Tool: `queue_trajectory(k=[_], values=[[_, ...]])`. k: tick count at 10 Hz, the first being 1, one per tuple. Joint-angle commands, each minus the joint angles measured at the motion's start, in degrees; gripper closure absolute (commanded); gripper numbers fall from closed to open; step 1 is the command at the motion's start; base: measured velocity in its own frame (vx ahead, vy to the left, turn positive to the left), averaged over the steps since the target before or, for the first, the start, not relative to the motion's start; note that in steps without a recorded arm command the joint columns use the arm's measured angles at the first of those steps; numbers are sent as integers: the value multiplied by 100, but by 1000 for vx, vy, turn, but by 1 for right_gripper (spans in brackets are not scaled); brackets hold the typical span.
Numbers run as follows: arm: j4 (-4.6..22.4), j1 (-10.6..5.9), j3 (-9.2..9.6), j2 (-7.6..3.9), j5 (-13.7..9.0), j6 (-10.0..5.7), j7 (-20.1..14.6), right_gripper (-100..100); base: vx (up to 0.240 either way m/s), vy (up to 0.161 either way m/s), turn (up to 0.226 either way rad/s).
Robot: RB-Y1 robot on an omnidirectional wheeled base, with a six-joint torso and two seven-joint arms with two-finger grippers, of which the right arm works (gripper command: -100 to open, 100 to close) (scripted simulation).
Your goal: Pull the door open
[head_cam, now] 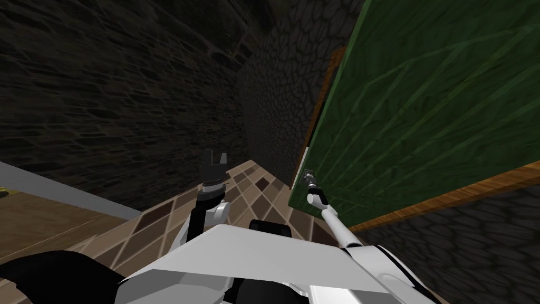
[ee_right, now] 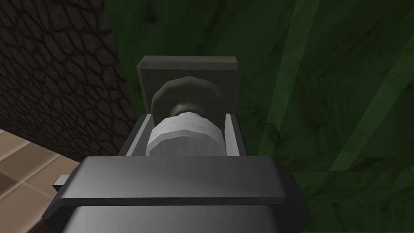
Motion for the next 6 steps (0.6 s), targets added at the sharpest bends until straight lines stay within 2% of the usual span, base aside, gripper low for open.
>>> queue_trajectory(k=[1,2,3,5,6], values=[[-56,22,106,-53,10,7,-125,100,-201,-91,140],[-30,16,61,-32,5,7,-69,100,-94,-38,44],[-88,50,200,-83,25,14,-178,100,-134,-51,90],[-135,69,293,-129,37,10,-252,100,-207,-58,92],[-188,90,397,-181,51,5,-336,100,-245,-74,116]])
